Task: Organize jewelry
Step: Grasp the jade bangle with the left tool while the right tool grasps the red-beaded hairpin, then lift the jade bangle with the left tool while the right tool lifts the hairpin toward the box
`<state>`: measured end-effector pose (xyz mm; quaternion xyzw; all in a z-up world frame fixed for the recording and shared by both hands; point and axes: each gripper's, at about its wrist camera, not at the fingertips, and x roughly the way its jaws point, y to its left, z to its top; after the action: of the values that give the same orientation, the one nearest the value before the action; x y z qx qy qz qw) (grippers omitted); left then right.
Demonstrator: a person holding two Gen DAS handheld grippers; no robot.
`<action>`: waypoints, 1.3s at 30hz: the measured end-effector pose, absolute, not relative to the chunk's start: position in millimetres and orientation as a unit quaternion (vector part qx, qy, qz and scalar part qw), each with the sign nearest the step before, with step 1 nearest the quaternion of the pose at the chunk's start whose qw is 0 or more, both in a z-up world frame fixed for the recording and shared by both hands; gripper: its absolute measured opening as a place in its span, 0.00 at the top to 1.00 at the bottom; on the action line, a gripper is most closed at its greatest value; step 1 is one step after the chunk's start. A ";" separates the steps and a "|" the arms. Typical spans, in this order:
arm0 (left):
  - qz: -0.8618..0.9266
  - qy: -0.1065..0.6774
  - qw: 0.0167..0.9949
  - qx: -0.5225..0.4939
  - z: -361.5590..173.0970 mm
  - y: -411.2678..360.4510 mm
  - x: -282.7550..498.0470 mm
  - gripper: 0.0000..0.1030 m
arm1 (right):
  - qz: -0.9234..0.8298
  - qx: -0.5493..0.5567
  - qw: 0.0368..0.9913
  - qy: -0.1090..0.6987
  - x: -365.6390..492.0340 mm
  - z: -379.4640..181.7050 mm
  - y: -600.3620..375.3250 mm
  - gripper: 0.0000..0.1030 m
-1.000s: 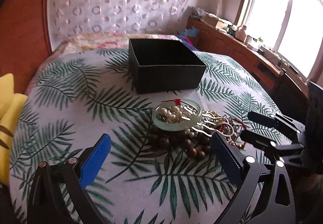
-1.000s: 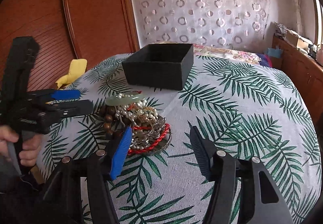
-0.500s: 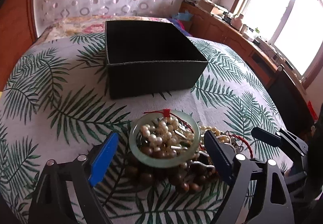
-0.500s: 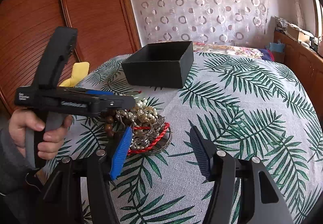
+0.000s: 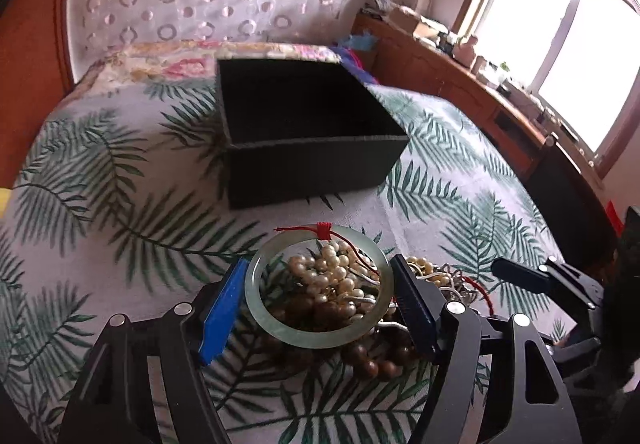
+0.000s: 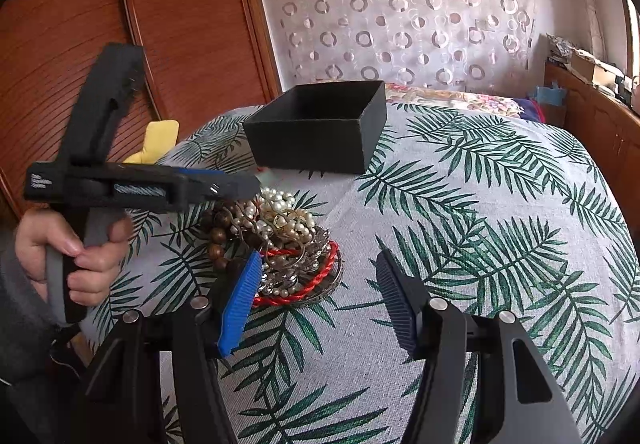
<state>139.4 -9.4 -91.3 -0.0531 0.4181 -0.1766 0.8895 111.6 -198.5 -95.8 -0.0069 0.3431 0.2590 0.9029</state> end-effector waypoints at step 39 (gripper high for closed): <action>-0.148 0.367 0.917 -0.052 -77.2 20.0 77.6 0.33 | 0.288 -0.008 0.890 0.354 121.0 -54.1 -191.4 0.97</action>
<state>77.6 20.0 -77.2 -0.0518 0.3675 -0.1476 0.9168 121.0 -191.4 -54.1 -0.0079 0.3538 0.2883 0.8897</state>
